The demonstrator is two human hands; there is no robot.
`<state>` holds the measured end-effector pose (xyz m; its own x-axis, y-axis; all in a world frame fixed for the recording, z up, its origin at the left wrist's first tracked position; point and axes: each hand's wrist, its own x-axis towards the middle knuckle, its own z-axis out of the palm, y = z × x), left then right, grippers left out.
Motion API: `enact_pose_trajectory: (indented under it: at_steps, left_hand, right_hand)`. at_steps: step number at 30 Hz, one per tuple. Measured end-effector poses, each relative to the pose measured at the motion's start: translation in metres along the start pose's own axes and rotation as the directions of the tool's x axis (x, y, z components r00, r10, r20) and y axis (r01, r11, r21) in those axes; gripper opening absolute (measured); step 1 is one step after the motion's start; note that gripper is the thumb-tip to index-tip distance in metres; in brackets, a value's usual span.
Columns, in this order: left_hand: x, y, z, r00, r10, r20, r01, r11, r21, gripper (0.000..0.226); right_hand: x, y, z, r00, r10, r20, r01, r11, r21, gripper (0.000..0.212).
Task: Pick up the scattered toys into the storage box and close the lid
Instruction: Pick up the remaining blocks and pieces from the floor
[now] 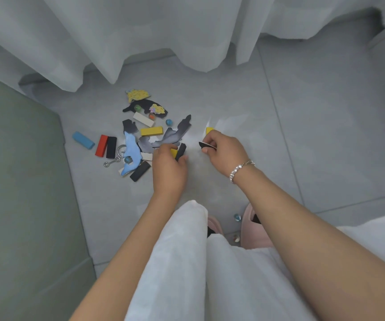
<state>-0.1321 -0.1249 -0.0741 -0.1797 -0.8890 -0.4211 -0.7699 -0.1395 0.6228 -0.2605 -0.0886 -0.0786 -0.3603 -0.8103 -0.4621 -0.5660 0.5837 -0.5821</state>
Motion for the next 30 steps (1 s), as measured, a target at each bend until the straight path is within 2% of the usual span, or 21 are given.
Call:
enact_pose_trajectory:
  at_steps: [4, 7, 11, 15, 17, 21, 24, 27, 30]
  left_hand:
    - [-0.015, 0.015, -0.006, 0.999, -0.027, 0.030, 0.031, 0.991, -0.129, 0.030]
    - [-0.035, 0.024, -0.009, 0.992, -0.037, 0.119, 0.060, 0.978, -0.199, 0.028]
    - [-0.064, 0.033, -0.017, 0.962, -0.129, 0.240, 0.202, 0.929, -0.311, 0.022]
    - [-0.101, 0.056, -0.035, 0.935, -0.104, 0.339, 0.190, 0.953, -0.234, 0.022]
    - [-0.116, 0.071, -0.045, 0.928, -0.091, 0.362, 0.176, 0.962, -0.208, 0.023]
    - [-0.139, 0.088, -0.054, 0.909, -0.124, 0.397, 0.215, 0.957, -0.193, 0.019]
    - [-0.138, 0.087, -0.051, 0.918, -0.156, 0.365, 0.217, 0.967, -0.133, 0.022]
    - [-0.124, 0.068, -0.040, 0.951, -0.156, 0.267, 0.180, 0.981, -0.069, 0.020]
    - [-0.110, 0.030, -0.025, 0.981, -0.111, 0.162, 0.108, 0.994, 0.027, 0.011]
  right_hand:
    - [-0.020, 0.001, -0.015, 0.999, 0.034, 0.020, -0.034, 0.999, -0.017, 0.019]
    - [-0.040, -0.001, -0.022, 0.997, 0.035, 0.066, -0.032, 0.998, -0.055, 0.022]
    - [-0.070, -0.007, -0.035, 0.994, 0.047, 0.101, -0.035, 0.992, -0.119, 0.020]
    - [-0.105, -0.020, -0.059, 0.985, 0.095, 0.143, -0.058, 0.968, -0.243, 0.028]
    - [-0.122, -0.030, -0.075, 0.982, 0.100, 0.163, -0.048, 0.954, -0.297, 0.025]
    - [-0.147, -0.038, -0.090, 0.980, 0.110, 0.167, -0.061, 0.960, -0.275, 0.023]
    - [-0.157, -0.021, -0.079, 0.981, 0.100, 0.166, -0.071, 0.983, -0.172, 0.023]
    - [-0.159, 0.007, -0.057, 0.980, 0.094, 0.178, -0.079, 0.993, -0.091, 0.011]
    - [-0.154, 0.037, -0.031, 0.981, 0.115, 0.155, -0.101, 0.990, -0.094, 0.025]
